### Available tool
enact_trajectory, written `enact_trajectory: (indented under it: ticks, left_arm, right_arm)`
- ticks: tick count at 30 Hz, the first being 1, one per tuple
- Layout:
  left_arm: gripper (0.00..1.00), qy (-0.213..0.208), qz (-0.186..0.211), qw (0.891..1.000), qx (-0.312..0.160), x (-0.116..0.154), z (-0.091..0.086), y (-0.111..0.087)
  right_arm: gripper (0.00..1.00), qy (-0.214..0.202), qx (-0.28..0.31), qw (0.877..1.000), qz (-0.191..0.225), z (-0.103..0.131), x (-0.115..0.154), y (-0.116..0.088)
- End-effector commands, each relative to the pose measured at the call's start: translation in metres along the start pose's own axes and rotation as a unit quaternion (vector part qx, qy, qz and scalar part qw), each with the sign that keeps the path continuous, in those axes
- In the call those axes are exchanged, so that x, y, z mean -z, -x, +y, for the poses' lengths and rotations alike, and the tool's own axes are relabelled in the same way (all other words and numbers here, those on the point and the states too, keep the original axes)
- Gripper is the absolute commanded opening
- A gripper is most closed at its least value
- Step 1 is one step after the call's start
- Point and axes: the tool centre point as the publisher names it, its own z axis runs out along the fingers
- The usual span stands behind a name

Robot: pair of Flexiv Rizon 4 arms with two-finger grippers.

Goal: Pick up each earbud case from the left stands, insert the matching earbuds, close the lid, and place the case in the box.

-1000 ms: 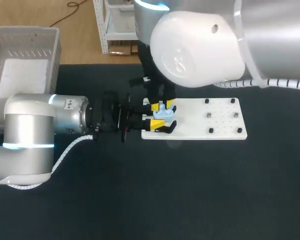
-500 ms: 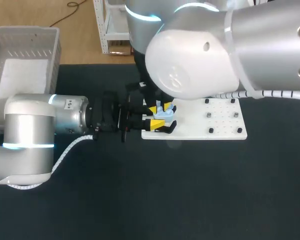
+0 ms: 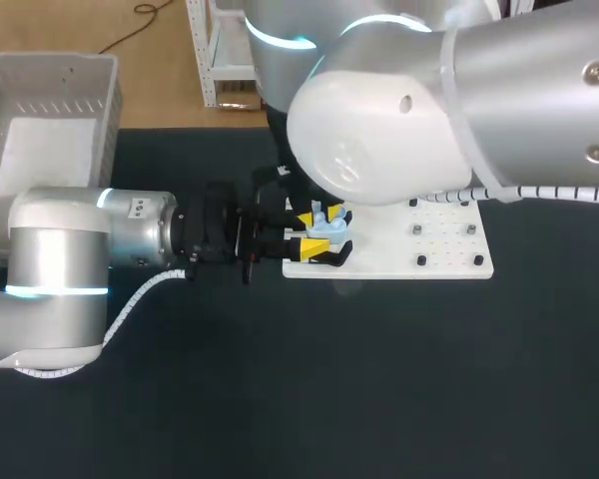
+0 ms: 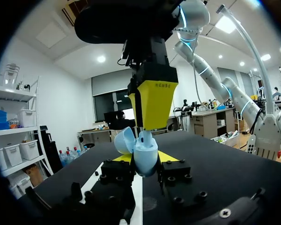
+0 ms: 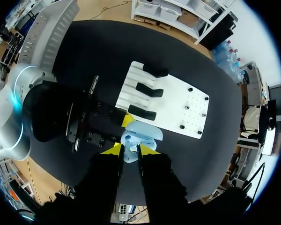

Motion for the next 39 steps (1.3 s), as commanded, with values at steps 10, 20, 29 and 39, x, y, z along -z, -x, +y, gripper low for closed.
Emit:
enact_trajectory:
  ticks: [10,20,29,39]
  left_arm:
    - [0.00,0.005,-0.024,1.000,-0.001,0.001,-0.003,-0.007]
    - [0.00,0.005,-0.024,1.000,-0.001,0.001,-0.003,-0.007]
    - [0.00,0.005,-0.024,1.000,-0.001,0.001,-0.003,-0.007]
    - [0.00,0.005,-0.024,1.000,-0.001,0.001,-0.003,-0.007]
  right_arm:
    - [0.00,-0.003,-0.002,1.000,-0.003,-0.001,-0.003,0.004]
    - [0.00,-0.005,-0.005,1.000,-0.004,-0.002,-0.006,0.006]
    - [0.00,-0.005,-0.005,1.000,0.000,-0.003,-0.010,0.007]
    - [0.50,-0.005,-0.003,1.000,0.004,-0.002,-0.008,0.005]
